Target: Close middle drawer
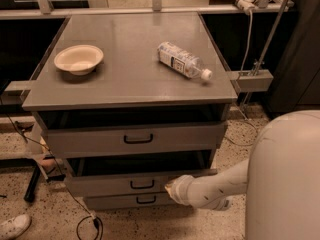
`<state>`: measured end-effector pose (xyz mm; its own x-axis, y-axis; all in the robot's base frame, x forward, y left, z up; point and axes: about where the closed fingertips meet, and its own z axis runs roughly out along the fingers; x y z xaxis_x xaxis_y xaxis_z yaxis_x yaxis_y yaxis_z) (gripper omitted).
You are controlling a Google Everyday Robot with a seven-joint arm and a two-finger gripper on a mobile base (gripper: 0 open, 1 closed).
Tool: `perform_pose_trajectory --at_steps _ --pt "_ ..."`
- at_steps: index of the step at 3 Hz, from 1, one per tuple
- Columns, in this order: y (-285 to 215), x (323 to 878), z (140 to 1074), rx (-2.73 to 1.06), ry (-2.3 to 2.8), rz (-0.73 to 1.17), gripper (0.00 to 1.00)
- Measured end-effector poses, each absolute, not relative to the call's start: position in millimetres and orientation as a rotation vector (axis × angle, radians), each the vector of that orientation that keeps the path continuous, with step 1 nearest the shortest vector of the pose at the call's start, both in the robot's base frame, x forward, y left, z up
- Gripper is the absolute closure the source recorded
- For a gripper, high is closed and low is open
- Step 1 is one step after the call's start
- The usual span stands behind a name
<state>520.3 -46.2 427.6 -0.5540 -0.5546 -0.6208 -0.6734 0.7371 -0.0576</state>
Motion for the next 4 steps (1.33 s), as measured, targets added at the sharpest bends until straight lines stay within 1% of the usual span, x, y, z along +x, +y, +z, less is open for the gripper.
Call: perform_pose_trajectory --at_steps 3,4 --pt "-27.2 580.0 429.1 -1.000 2.259 0.188 1.00" --pt "-27.4 579.8 429.1 -1.000 2.259 0.188 1.00"
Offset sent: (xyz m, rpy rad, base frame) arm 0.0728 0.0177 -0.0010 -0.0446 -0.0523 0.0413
